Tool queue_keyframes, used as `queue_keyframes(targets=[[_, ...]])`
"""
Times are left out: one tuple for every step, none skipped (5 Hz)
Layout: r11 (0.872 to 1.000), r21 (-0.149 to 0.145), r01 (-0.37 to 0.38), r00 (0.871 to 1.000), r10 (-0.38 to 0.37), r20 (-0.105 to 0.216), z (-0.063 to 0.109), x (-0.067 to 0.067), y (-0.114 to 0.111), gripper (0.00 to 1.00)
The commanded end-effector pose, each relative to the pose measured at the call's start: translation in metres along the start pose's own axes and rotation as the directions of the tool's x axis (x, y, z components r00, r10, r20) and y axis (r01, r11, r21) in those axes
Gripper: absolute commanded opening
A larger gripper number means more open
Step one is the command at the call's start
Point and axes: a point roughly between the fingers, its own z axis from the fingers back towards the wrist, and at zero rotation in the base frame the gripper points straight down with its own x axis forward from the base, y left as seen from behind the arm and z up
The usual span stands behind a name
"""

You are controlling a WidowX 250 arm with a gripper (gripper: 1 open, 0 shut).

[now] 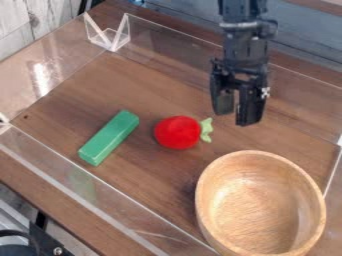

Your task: Move the red object to the right side of the table

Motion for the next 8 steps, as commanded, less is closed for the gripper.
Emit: queue_keyframes(targets=[[1.0, 0.017, -0.026, 0.996, 0.024, 0.091, 0.023, -0.009, 0.014, 1.0], [0.998, 0.002, -0.062, 0.99, 0.062, 0.129, 0.029, -0.02, 0.03, 1.0], [1.0, -0.01, -0.029, 0.989, 0.031, 0.148, 0.038, -0.02, 0.026, 1.0], [1.0, -0.023, 0.008, 0.987, -0.004, 0.16, 0.044, -0.019, 0.017, 1.0], [0.998, -0.031, 0.059, 0.982, -0.052, 0.183, 0.049, -0.017, 0.008, 1.0], [0.997, -0.043, 0.066, 0.979, -0.057, 0.193, 0.047, -0.013, 0.011, 1.0], [0.997, -0.056, 0.055, 0.98, -0.043, 0.195, 0.043, -0.009, 0.017, 1.0], [0.997, -0.075, 0.019, 0.978, -0.003, 0.211, 0.03, -0.005, 0.016, 1.0]])
